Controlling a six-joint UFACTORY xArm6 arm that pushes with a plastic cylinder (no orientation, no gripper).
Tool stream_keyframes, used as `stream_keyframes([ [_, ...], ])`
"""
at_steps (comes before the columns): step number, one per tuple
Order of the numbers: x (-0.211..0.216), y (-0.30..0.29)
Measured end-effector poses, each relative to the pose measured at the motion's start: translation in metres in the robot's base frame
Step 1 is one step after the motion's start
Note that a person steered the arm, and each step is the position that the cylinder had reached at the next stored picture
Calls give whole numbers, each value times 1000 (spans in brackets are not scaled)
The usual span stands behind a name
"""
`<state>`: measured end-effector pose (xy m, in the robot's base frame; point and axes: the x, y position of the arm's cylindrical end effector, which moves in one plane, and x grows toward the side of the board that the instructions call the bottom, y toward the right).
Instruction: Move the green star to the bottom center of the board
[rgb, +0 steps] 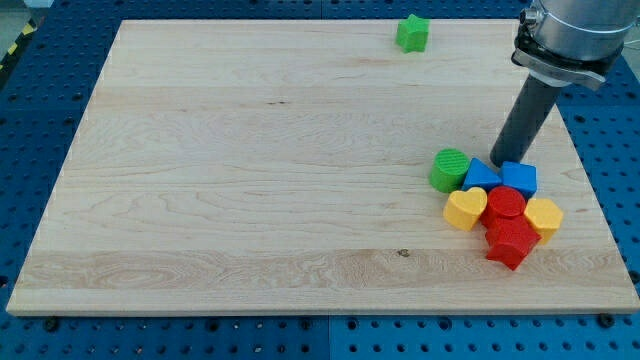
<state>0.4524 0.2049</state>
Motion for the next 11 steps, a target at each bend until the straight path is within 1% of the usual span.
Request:
stream_keyframes([
  [1, -37, -10],
  [2, -63, -36],
  [5, -143, -150],
  [7, -213, -219],
  [8, -259, -212],
  [9, -259, -189],
  [10, -244, -153],
  [11, -222, -130],
])
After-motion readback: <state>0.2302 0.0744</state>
